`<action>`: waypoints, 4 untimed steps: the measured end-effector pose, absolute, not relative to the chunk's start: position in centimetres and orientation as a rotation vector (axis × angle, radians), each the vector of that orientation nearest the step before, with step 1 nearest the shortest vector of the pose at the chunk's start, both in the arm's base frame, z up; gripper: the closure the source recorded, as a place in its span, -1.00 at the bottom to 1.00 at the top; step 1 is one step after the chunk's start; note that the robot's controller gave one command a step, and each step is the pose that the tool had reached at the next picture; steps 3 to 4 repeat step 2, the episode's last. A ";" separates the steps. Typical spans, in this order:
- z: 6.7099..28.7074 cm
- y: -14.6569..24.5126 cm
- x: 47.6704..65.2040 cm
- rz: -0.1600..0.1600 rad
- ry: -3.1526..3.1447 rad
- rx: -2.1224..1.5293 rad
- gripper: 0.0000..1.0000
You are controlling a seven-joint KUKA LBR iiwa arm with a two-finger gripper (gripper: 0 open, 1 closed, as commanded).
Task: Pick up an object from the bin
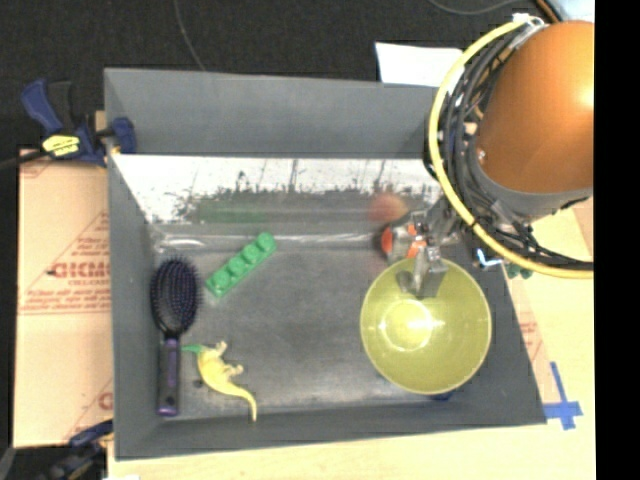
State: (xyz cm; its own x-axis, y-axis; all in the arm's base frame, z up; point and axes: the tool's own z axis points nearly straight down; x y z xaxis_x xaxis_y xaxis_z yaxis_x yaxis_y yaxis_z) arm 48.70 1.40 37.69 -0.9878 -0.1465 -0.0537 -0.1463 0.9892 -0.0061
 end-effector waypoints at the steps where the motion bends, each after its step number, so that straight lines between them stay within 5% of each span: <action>1: 27.1 1.0 50.1 -0.003 3.079 -0.172 1.00; 4: 25.9 2.1 49.8 -0.003 3.076 -0.171 1.00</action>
Offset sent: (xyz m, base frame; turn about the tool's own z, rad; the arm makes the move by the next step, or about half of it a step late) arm 0.0078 0.0188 -0.0880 0.0379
